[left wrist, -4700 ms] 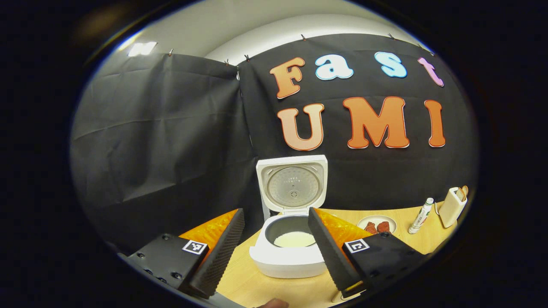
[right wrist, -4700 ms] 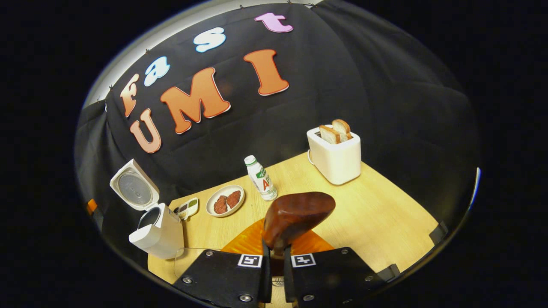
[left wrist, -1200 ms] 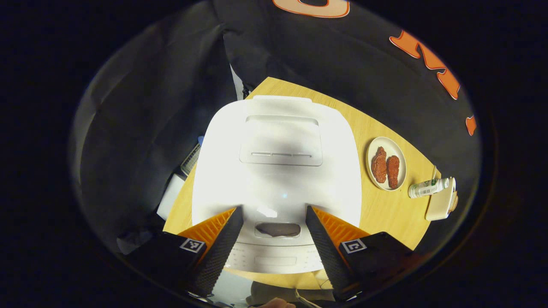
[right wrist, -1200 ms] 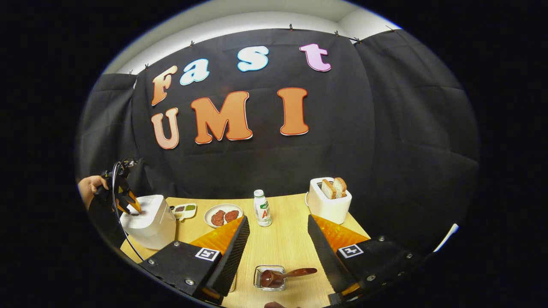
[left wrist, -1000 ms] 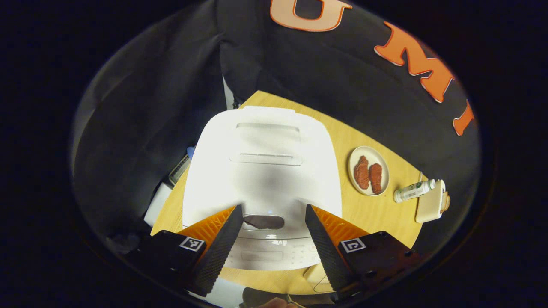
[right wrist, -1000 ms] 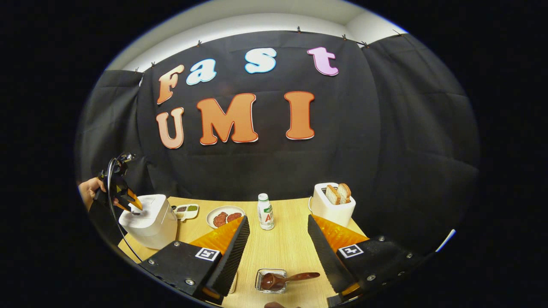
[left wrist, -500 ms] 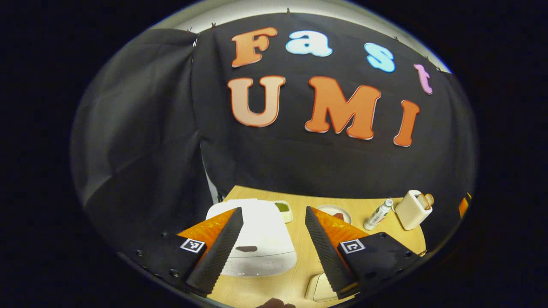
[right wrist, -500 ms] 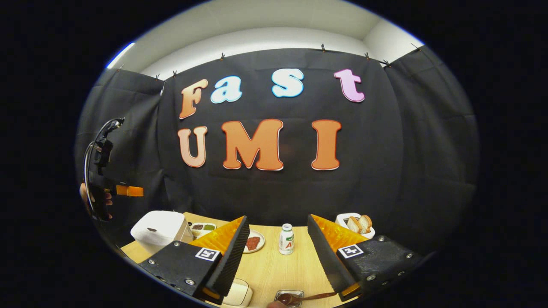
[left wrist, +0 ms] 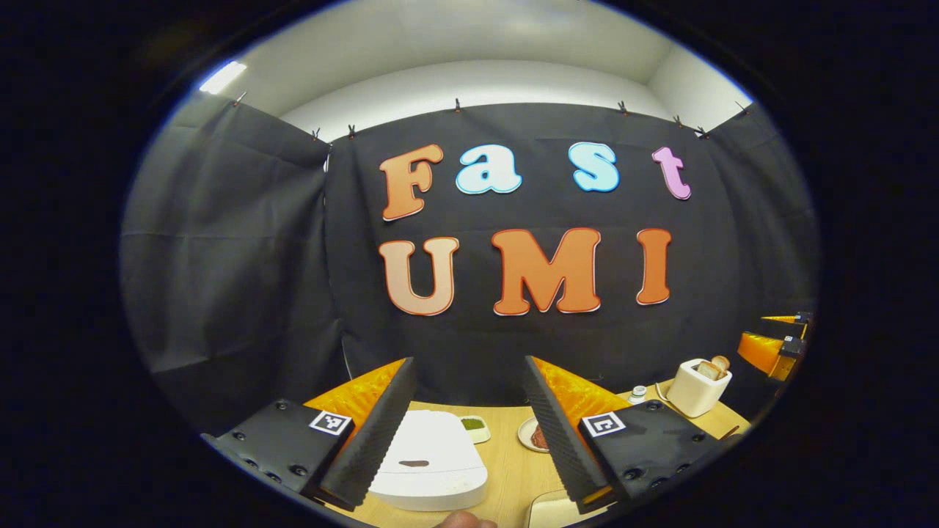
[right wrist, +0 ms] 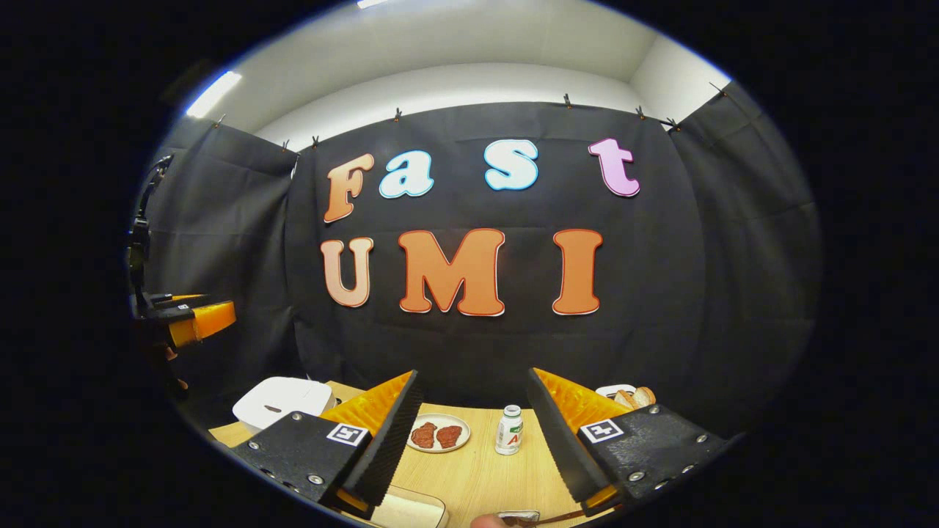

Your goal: Close the left gripper, press the button to open the rice cooker; take a wooden spoon from the chopstick holder with the right hand, scoop a spoonful of rice and pour it into the rice cooker, then put the wooden spoon back into the chopstick holder.

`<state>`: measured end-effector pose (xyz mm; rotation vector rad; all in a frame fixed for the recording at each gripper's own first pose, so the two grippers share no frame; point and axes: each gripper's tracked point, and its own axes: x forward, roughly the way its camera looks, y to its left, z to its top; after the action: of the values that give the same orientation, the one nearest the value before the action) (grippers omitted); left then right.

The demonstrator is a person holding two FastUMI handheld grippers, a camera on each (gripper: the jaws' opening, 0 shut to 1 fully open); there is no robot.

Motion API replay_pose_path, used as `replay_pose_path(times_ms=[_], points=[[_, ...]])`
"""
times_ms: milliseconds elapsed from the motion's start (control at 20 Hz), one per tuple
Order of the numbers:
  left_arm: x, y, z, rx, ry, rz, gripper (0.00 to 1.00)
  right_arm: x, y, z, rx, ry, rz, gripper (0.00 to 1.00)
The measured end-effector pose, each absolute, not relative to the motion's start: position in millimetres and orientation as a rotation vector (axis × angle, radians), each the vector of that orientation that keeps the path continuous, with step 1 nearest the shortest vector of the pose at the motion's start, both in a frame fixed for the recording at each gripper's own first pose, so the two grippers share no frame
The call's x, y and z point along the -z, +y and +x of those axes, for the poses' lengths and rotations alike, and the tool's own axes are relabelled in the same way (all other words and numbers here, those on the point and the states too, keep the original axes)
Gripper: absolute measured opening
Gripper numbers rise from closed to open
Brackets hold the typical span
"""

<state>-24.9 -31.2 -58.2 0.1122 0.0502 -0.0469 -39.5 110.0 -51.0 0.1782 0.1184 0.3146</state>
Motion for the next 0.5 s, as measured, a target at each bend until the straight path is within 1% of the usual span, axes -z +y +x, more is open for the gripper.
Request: replay_pose_path(times_ms=[50,150,200,500], points=[[56,-34,-26,0.052,0.037,0.113,0.96,53,111,-41,-0.318,0.116,0.187,0.94],[54,-45,-31,0.072,0.003,0.129,1.0,52,111,-44,-0.321,0.101,0.2,0.94],[50,-48,-32,0.077,-0.016,0.146,1.0,51,109,-44,-0.318,0.091,0.2,0.9],[48,-57,-37,0.095,-0.043,0.149,1.0,49,100,-46,-0.298,0.07,0.182,0.9]])
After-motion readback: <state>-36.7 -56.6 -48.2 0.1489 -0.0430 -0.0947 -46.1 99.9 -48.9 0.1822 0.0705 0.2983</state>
